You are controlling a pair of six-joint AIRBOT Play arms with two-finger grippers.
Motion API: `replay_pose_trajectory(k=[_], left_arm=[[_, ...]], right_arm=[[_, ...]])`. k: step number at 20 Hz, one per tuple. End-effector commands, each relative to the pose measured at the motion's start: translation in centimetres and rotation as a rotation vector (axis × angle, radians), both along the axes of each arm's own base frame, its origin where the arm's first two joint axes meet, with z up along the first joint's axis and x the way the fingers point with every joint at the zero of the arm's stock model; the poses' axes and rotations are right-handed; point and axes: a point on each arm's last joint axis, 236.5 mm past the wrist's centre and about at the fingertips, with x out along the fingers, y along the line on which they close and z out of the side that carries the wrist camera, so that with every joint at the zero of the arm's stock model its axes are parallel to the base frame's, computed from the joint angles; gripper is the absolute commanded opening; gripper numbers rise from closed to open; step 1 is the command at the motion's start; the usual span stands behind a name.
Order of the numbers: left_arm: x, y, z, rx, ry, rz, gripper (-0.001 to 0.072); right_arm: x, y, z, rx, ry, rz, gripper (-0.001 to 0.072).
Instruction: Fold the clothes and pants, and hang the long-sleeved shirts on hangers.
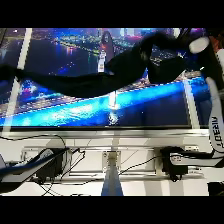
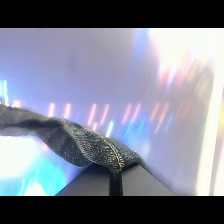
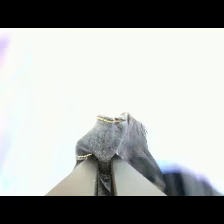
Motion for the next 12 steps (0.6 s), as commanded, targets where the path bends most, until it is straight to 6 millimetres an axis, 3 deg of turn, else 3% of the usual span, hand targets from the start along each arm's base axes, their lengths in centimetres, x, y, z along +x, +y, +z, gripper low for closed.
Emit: replay_pose_trajectory(k=[1, 3, 4, 5, 7, 9, 12], left_arm=[[1.6, 1.4, 15.1, 0.100, -0.282, 0.048, 0.0025], [0.7, 0.8, 23.1, 0.193, -0.422, 0.042, 0.0025], [0.0, 0.3, 26.6, 0.234, -0.484, 0.039, 0.0026], [-0.9, -0.4, 29.6, 0.260, -0.541, 0.034, 0.0025], [-2.4, -1.9, 33.5, 0.273, -0.627, 0.019, 0.0026], [-2.9, -3.5, 33.9, 0.250, -0.634, -0.020, 0.0026], [-0.9, -8.3, 28.8, 0.119, -0.472, -0.210, 0.0025]], right_arm=[[-2.5, -1.9, 19.6, -0.106, -0.437, -0.060, 0.0027], [-6.5, -2.1, 28.6, -0.116, -0.629, -0.073, 0.0027], [-8.6, -2.2, 31.9, -0.110, -0.706, -0.079, 0.0027], [-10.7, -2.5, 34.6, -0.099, -0.775, -0.095, 0.0027], [-14.0, -3.3, 37.7, -0.092, -0.866, -0.136, 0.0027], [-16.1, -4.6, 39.2, -0.146, -0.929, -0.196, 0.0027], [-16.5, -7.0, 38.4, -0.374, -0.913, -0.289, 0.0027]])
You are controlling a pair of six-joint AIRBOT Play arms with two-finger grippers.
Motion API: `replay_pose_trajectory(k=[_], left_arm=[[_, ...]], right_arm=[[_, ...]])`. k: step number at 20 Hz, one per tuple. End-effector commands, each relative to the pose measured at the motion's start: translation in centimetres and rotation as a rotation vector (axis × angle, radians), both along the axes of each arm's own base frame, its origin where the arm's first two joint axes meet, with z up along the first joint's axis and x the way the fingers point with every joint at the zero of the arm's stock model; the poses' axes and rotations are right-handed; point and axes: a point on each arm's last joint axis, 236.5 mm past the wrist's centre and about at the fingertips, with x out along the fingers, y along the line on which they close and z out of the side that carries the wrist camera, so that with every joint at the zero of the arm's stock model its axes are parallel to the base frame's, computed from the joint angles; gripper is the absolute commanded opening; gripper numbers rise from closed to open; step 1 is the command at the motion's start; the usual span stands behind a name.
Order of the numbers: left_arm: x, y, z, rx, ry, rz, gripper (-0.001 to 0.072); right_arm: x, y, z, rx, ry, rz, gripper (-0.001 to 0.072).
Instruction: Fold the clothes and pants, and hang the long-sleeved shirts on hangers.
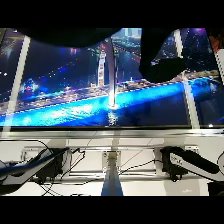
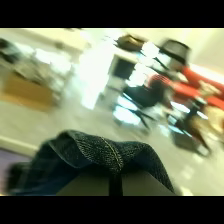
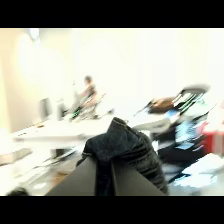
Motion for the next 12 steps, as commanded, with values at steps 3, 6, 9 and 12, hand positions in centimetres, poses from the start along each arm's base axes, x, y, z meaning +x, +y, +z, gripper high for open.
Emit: replay_pose_trajectory(k=[3, 6, 9, 12], left_arm=[[3.4, -13.1, -10.6, -0.075, 0.359, -0.450, 0.0026], [5.0, -21.1, -21.1, 0.024, 0.633, -0.627, 0.0026], [4.8, -26.2, -29.2, 0.194, 0.829, -0.713, 0.0025], [4.7, -27.2, -34.2, 0.381, 0.947, -0.698, 0.0024]], right_arm=[[-0.4, -5.7, -3.3, -0.296, 0.146, -0.327, 0.0027], [0.1, -12.6, -10.8, -0.350, 0.469, -0.486, 0.0028], [-2.8, -21.5, -20.0, -0.294, 0.852, -0.647, 0.0027], [-7.3, -28.3, -26.3, -0.154, 1.100, -0.777, 0.0027]])
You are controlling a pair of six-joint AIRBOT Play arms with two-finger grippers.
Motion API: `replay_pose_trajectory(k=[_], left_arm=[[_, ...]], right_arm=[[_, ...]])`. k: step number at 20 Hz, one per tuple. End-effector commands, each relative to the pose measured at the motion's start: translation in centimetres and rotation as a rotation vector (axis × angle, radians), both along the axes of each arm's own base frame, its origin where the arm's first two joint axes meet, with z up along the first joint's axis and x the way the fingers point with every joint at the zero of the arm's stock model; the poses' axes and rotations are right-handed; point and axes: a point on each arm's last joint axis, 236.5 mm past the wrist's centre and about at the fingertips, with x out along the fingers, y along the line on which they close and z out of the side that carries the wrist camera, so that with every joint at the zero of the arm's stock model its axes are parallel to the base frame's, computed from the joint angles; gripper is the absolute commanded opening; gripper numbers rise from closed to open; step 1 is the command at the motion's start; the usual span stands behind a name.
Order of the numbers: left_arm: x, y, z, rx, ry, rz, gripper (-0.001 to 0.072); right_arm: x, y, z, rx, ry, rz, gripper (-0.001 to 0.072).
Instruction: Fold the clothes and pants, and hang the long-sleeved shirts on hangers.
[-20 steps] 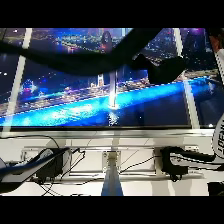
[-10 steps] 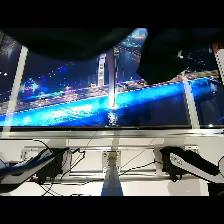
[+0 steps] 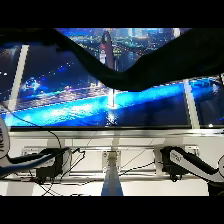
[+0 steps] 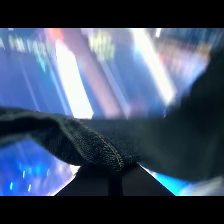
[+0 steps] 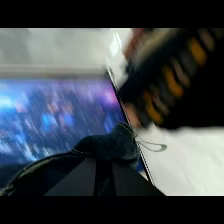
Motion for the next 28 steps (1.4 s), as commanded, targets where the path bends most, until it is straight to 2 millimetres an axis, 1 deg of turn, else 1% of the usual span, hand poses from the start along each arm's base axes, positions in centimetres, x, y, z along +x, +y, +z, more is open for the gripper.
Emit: replay_pose_trajectory(k=[1, 2, 3, 4, 5, 7, 9, 11, 13, 15, 16, 17, 18, 19, 20, 21, 22, 23, 24, 25, 26, 27, 28], left_arm=[[-0.7, -0.9, -7.0, 0.262, 0.107, -0.062, 0.0024], [-0.7, -0.1, -7.7, 0.296, 0.130, -0.035, 0.0024], [-1.0, 0.6, -8.4, 0.322, 0.154, -0.020, 0.0025], [-1.6, 1.5, -9.2, 0.353, 0.190, -0.012, 0.0025], [-2.6, 2.6, -10.4, 0.393, 0.246, -0.012, 0.0024], [-6.2, 5.1, -13.4, 0.505, 0.408, -0.037, 0.0025], [-9.3, 6.7, -16.4, 0.576, 0.535, -0.065, 0.0025], [-11.2, 8.7, -19.0, 0.657, 0.607, -0.070, 0.0025], [-12.6, 11.5, -20.6, 0.751, 0.660, -0.059, 0.0025], [-13.1, 14.4, -21.0, 0.814, 0.689, -0.023, 0.0026], [-13.1, 15.4, -21.0, 0.812, 0.698, 0.000, 0.0026], [-13.2, 16.3, -21.0, 0.800, 0.709, 0.026, 0.0027], [-13.2, 16.8, -21.0, 0.781, 0.719, 0.045, 0.0027], [-13.3, 17.1, -21.1, 0.751, 0.729, 0.064, 0.0031], [-13.4, 16.9, -21.2, 0.714, 0.737, 0.074, 0.0097], [-13.4, 16.6, -21.3, 0.683, 0.740, 0.079, 0.0237], [-13.2, 16.1, -21.3, 0.654, 0.734, 0.081, 0.0427], [-12.9, 15.6, -21.4, 0.633, 0.723, 0.082, 0.0531], [-12.5, 15.1, -21.4, 0.612, 0.707, 0.083, 0.0537], [-11.9, 14.2, -21.5, 0.581, 0.686, 0.081, 0.0537], [-11.3, 13.4, -21.5, 0.553, 0.662, 0.081, 0.0537], [-10.7, 12.7, -21.4, 0.527, 0.636, 0.083, 0.0537], [-10.1, 12.0, -21.4, 0.504, 0.614, 0.083, 0.0537]], right_arm=[[-6.5, -7.7, -8.7, 0.163, 0.267, -0.272, 0.0027], [-7.7, -8.7, -10.8, 0.204, 0.321, -0.312, 0.0027], [-8.8, -9.2, -13.0, 0.247, 0.378, -0.337, 0.0027], [-9.9, -9.4, -15.2, 0.286, 0.446, -0.360, 0.0027], [-11.3, -9.7, -17.6, 0.321, 0.522, -0.394, 0.0027], [-14.3, -9.6, -22.1, 0.410, 0.664, -0.442, 0.0027], [-16.6, -9.2, -25.7, 0.489, 0.767, -0.474, 0.0027], [-18.0, -8.5, -28.1, 0.539, 0.841, -0.482, 0.0028], [-18.5, -8.0, -29.2, 0.555, 0.874, -0.477, 0.0027], [-18.5, -8.0, -29.3, 0.557, 0.878, -0.476, 0.0027], [-18.3, -8.1, -29.3, 0.553, 0.867, -0.475, 0.0028], [-17.7, -8.2, -29.3, 0.555, 0.842, -0.465, 0.0044], [-16.6, -7.8, -29.3, 0.575, 0.806, -0.437, 0.0178], [-15.1, -7.2, -29.2, 0.599, 0.755, -0.397, 0.0395], [-12.8, -6.5, -28.9, 0.634, 0.675, -0.342, 0.0548], [-10.4, -5.7, -28.4, 0.678, 0.587, -0.281, 0.0578], [-7.7, -4.5, -27.5, 0.727, 0.489, -0.213, 0.0580], [-5.3, -3.6, -26.7, 0.756, 0.412, -0.159, 0.0599], [-3.0, -2.5, -26.0, 0.772, 0.352, -0.101, 0.0628], [-0.9, -0.8, -25.8, 0.753, 0.334, -0.019, 0.0628], [1.2, 1.4, -26.1, 0.711, 0.348, 0.079, 0.0627], [3.0, 3.8, -26.9, 0.663, 0.375, 0.169, 0.0628], [5.0, 6.9, -28.1, 0.603, 0.413, 0.274, 0.0627]])
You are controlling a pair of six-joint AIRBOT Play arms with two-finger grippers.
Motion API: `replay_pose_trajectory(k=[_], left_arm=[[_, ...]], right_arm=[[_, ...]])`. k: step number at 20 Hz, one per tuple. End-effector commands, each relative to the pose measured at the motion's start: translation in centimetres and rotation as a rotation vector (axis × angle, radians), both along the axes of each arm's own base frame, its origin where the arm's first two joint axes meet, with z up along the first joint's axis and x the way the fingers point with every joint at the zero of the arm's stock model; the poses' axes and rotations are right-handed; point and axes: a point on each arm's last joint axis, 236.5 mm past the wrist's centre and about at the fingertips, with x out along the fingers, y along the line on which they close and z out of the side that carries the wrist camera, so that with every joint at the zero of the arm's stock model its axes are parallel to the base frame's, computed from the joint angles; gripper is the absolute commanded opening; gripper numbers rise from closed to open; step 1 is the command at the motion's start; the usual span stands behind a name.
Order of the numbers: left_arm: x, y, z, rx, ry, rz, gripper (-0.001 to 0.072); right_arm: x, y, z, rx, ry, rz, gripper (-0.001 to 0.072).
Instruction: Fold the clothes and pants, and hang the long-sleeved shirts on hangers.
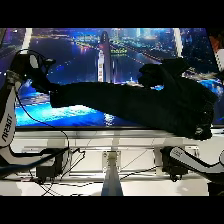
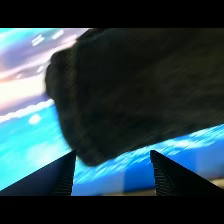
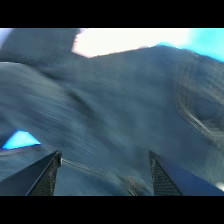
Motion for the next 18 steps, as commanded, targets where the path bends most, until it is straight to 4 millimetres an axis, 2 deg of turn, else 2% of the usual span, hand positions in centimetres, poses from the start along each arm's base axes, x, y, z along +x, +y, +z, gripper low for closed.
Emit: replay_pose_trajectory(k=[1, 4, 5, 7, 9, 11, 12, 14, 15, 18], left_arm=[[2.2, -2.8, 0.1, -0.103, -0.091, 0.018, 0.0537], [3.0, -4.0, 0.2, -0.132, -0.125, 0.016, 0.0536], [3.1, -4.0, 0.3, -0.132, -0.132, 0.015, 0.0536], [3.1, -4.0, 0.3, -0.131, -0.132, 0.015, 0.0536], [3.1, -4.0, 0.3, -0.131, -0.129, 0.016, 0.0536], [3.1, -4.0, 0.3, -0.131, -0.129, 0.016, 0.0533], [3.1, -3.9, 0.3, -0.131, -0.130, 0.016, 0.0503], [3.1, -4.0, 0.3, -0.132, -0.130, 0.016, 0.0233], [3.1, -4.0, 0.3, -0.132, -0.130, 0.016, 0.0189], [3.1, -4.0, 0.2, -0.132, -0.129, 0.016, 0.0190]], right_arm=[[7.6, 9.2, -1.5, -0.042, -0.123, 0.321, 0.0627], [12.1, 17.3, -7.4, -0.241, -0.116, 0.629, 0.0626], [13.3, 19.3, -9.1, -0.330, -0.122, 0.715, 0.0625], [15.4, 22.3, -12.2, -0.487, -0.138, 0.835, 0.0616], [16.1, 23.7, -14.6, -0.555, -0.126, 0.901, 0.0615], [16.5, 23.6, -16.3, -0.517, -0.093, 0.852, 0.0614], [16.8, 23.1, -16.6, -0.502, -0.088, 0.815, 0.0614], [17.5, 21.7, -16.4, -0.493, -0.104, 0.758, 0.0613], [17.7, 20.7, -16.3, -0.485, -0.105, 0.722, 0.0613], [17.6, 17.6, -16.5, -0.463, -0.077, 0.645, 0.0613]])
